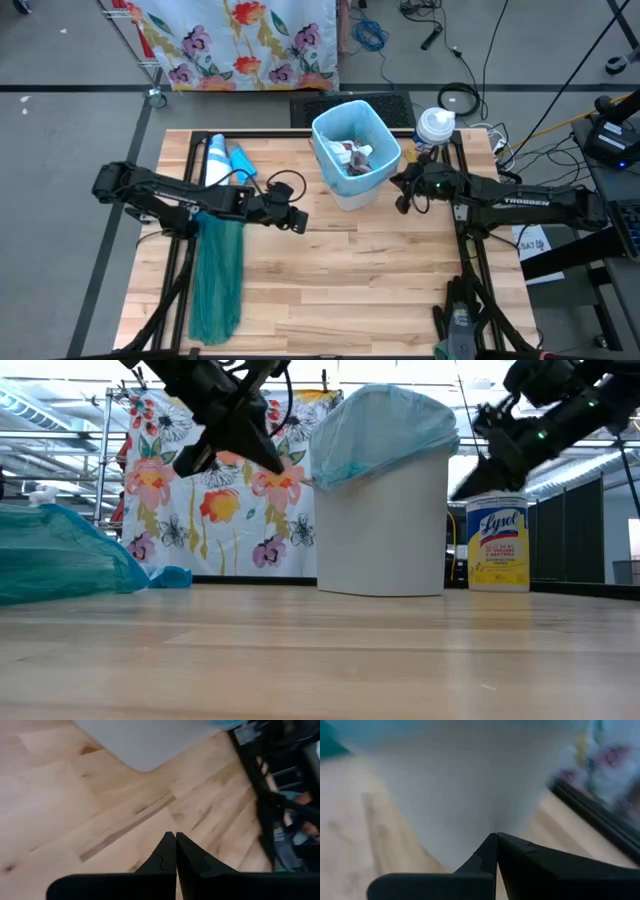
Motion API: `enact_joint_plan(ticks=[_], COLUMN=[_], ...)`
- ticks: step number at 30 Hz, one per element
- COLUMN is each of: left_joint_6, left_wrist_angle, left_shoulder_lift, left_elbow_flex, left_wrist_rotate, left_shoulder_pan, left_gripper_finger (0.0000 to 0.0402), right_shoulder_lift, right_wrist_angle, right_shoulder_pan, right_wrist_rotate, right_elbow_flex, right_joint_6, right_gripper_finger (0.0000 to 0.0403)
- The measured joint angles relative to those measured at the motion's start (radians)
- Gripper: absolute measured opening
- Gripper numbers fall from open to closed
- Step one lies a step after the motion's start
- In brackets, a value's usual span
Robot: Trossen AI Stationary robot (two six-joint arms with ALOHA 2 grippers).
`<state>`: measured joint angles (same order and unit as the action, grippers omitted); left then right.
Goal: Place trash/remove bag and relplace
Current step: Close the blue trash bag
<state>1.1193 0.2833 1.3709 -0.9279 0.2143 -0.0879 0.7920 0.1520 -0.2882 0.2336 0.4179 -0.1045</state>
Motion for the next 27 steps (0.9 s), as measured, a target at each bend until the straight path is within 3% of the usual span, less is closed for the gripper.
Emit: enact_joint_plan(ticks=[2,5,7,10,15,18,21,24,27], left_joint_6=[0.0,0.0,0.0,0.0,-0.007,-0.007,-0.006,-0.006,-0.007], left_wrist_angle=[0.015,0.008,0.008,0.008,0.008,0.009,0.009,0.009,0.009], left_shoulder_lift=[0.003,0.001,0.002,0.002,0.002,0.002,0.002,0.002,0.002], left_elbow_flex=[0.003,0.003,0.003,0.003,0.003,0.003,0.003,0.003,0.003], left_wrist_rotate=[0.0,0.001,0.001,0.001,0.004,0.004,0.004,0.004,0.004], left_shoulder_pan=[-0.002,-0.005,-0.005,-0.005,-0.006,-0.006,-0.006,-0.006,-0.006], left_gripper_finger=[0.0,0.0,0.0,0.0,0.0,0.0,0.0,0.0,0.0], right_shoulder_lift=[0.017,0.05,0.074,0.085,0.071,0.073,0.1,0.147,0.181], right_wrist_angle=[-0.074,-0.142,-0.127,-0.08,0.019,-0.056,-0.229,-0.35,-0.325], right_shoulder_pan=[-0.01,-0.016,-0.016,-0.017,-0.019,-0.019,-0.019,-0.018,-0.014], right_wrist_rotate=[-0.12,-0.449,-0.572,-0.561,-0.228,-0.133,-0.17,-0.373,-0.528], right_elbow_flex=[0.0,0.001,0.001,0.001,0.001,0.001,0.0,0.002,0.002], right_joint_6=[0.033,0.057,0.052,0.042,-0.037,0.021,0.084,0.099,0.017], right_gripper_finger=[0.0,0.0,0.0,0.0,0.0,0.0,0.0,0.0,0.0])
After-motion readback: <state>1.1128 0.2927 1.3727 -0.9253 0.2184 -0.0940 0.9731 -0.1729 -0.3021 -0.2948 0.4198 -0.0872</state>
